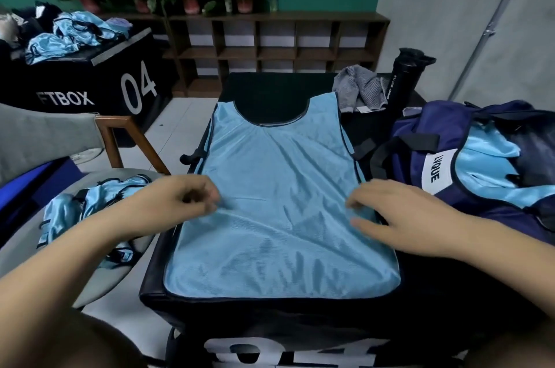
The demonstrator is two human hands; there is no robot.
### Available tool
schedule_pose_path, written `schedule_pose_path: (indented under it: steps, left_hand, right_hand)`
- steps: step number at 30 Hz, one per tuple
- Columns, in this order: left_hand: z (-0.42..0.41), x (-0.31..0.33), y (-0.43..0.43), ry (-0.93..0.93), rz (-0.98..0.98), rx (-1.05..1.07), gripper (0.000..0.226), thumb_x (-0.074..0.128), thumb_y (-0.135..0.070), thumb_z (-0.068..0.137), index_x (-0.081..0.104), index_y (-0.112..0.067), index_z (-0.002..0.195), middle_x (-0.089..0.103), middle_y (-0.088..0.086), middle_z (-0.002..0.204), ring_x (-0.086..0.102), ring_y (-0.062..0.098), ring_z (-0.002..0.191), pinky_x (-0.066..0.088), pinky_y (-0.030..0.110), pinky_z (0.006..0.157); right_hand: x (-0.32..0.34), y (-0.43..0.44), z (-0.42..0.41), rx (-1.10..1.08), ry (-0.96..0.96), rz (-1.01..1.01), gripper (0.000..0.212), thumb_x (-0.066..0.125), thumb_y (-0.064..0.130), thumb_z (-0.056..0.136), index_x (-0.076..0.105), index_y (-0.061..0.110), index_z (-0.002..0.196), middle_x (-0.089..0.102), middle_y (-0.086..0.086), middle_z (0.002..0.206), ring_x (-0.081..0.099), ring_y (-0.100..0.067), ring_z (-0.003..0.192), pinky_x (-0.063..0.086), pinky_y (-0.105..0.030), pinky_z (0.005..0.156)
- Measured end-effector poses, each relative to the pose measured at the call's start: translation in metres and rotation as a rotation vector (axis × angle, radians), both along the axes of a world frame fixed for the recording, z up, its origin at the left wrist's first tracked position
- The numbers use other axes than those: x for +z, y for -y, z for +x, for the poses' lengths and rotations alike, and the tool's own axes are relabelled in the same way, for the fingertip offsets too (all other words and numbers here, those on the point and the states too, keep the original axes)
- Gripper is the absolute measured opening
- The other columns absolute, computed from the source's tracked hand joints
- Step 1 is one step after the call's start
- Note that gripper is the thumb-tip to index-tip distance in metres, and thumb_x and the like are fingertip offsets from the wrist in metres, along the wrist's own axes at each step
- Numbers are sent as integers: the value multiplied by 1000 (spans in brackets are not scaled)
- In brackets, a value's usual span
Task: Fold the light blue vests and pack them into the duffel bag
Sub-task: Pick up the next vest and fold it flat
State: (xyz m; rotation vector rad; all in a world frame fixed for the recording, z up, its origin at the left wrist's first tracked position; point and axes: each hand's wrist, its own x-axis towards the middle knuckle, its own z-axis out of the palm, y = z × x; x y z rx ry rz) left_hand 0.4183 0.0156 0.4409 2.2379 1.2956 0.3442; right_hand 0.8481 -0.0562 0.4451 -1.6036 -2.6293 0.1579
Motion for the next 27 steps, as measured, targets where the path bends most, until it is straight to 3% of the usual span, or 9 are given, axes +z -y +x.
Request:
schedule_pose_path:
  steps: [3, 5, 8, 10, 12, 15, 19, 24, 27]
  left_hand:
    - [16, -20, -39, -75, 187, 24, 35, 68, -41, 101, 58, -48, 134, 54, -26, 138, 63, 4, 104, 50, 29, 95]
    - [29, -32, -60, -131, 186, 10, 50, 63, -41, 105, 46, -45, 151, 39, -23, 159, 60, 10, 116, 45, 27, 104]
    - [41, -48, -84, -255, 141, 10, 65, 57, -47, 107, 29, -41, 165, 22, -16, 173, 31, 16, 157, 31, 33, 123]
    - [39, -53, -93, -304, 76, 21, 69, 54, -55, 106, 22, -43, 167, 17, -17, 175, 25, 15, 160, 27, 36, 126]
    - [32, -52, -97, -330, 8, 35, 73, 52, -66, 102, 22, -46, 166, 15, -19, 175, 31, 16, 158, 30, 38, 126]
    - [22, -46, -106, -382, -3, 38, 76, 55, -73, 97, 31, -46, 164, 21, -21, 173, 40, 14, 151, 35, 36, 122]
    - [16, -30, -133, -459, 41, 71, 64, 59, -74, 94, 52, -44, 150, 56, -14, 149, 58, 14, 129, 49, 37, 108]
    - [22, -14, -183, -323, 90, 155, 31, 64, -57, 99, 68, -38, 123, 74, -18, 103, 66, 9, 96, 55, 36, 90]
    - [27, -14, -220, -266, 158, 228, 21, 67, -45, 100, 70, -31, 115, 73, -14, 97, 65, 10, 90, 52, 33, 80]
  right_hand:
    - [-18, -36, -20, -82, -64, -65, 59, 45, 62, 105, 43, 32, 156, 48, 14, 153, 43, -9, 143, 35, -31, 120]
    - [-33, -57, -35, -122, -99, -134, 71, 39, 66, 105, 26, 34, 167, 28, 12, 171, 24, -10, 158, 23, -35, 129]
    - [-47, -83, -44, -200, -70, -184, 78, 31, 70, 106, 11, 32, 171, 7, 8, 178, 4, -10, 163, 10, -37, 132]
    - [-48, -95, -38, -267, 8, -219, 80, 26, 72, 106, 7, 29, 171, 3, 5, 179, 2, -13, 164, 10, -39, 132]
    - [-45, -105, -25, -343, 117, -243, 83, 24, 73, 105, 12, 24, 171, 8, 0, 178, 9, -19, 164, 19, -45, 130]
    - [-36, -116, -9, -370, 331, -237, 68, 26, 66, 109, 35, 22, 159, 37, -6, 160, 34, -28, 153, 37, -52, 119]
    - [-9, -128, -18, -324, 575, -194, 52, 26, 57, 112, 57, 28, 142, 60, -10, 135, 60, -34, 124, 50, -46, 100]
    - [12, -173, -30, -372, 411, -61, 46, 36, 54, 109, 64, 19, 123, 65, -9, 126, 63, -33, 114, 45, -40, 84]
    - [17, -217, -28, -363, 347, -34, 37, 42, 46, 106, 61, 19, 123, 65, -11, 126, 63, -34, 113, 51, -40, 87]
